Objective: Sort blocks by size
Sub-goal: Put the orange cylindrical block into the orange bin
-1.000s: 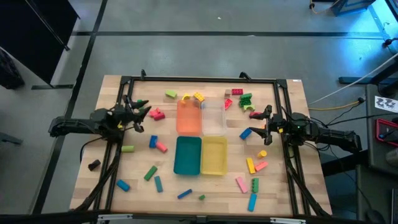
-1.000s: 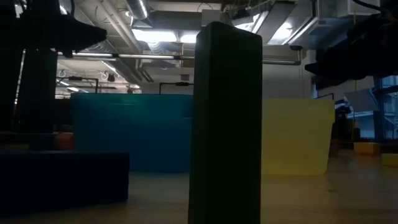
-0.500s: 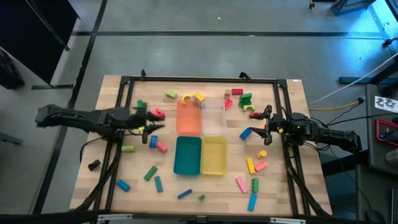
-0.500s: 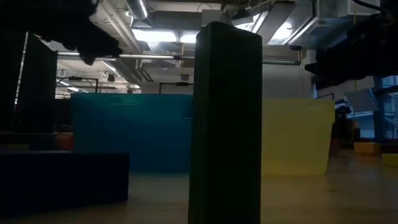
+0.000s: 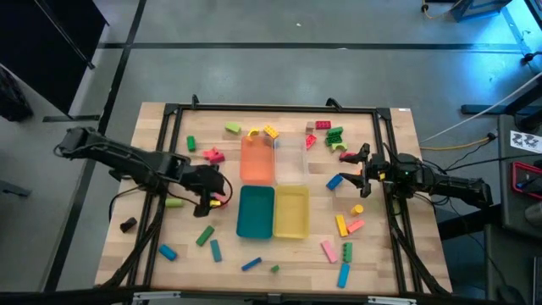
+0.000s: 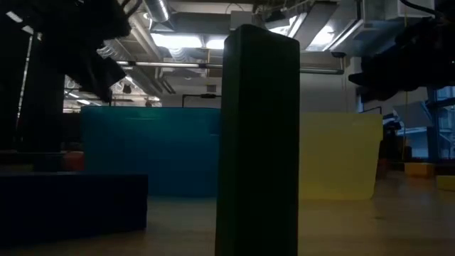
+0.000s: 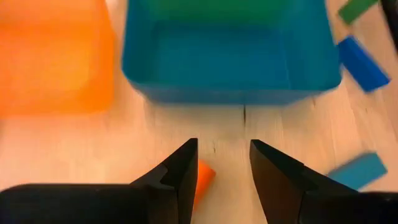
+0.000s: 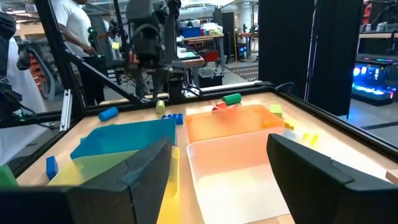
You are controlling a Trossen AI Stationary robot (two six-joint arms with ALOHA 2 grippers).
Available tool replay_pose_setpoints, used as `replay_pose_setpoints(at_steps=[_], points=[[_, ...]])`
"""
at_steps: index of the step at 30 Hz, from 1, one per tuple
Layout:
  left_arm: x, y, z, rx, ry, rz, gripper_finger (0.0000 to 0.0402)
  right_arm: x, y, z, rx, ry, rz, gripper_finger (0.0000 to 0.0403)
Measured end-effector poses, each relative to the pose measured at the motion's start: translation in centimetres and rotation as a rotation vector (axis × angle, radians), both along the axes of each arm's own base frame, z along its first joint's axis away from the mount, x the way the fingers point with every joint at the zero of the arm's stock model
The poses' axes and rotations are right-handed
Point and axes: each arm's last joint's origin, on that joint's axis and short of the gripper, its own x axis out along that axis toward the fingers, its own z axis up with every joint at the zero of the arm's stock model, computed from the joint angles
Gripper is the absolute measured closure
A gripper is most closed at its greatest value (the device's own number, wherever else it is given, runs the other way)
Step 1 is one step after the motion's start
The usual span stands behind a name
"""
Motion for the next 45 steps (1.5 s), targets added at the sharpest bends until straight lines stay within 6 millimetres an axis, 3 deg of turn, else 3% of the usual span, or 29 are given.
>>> replay_pose_setpoints(at_steps=[12,24,32,45], points=[[0.9,-0.2,-1.6,-0.038,0.093,0.096,0.0271,0.0,0.0,0.2,0.002,-0.020,0.000,0.0139],[2.0,-0.2,-3.6,0.184,0.147,-0.088,0.0233,0.0,0.0,0.2,0.009,-0.022,0.001,0.0139],[1.9,-0.1,-3.7,0.172,0.163,-0.060,0.0231,0.0,0.0,0.2,0.009,-0.023,0.000,0.0139],[0.4,0.1,-5.5,0.249,0.243,-0.183,0.0231,0.0,0.0,0.2,0.009,-0.023,0.000,0.0139]])
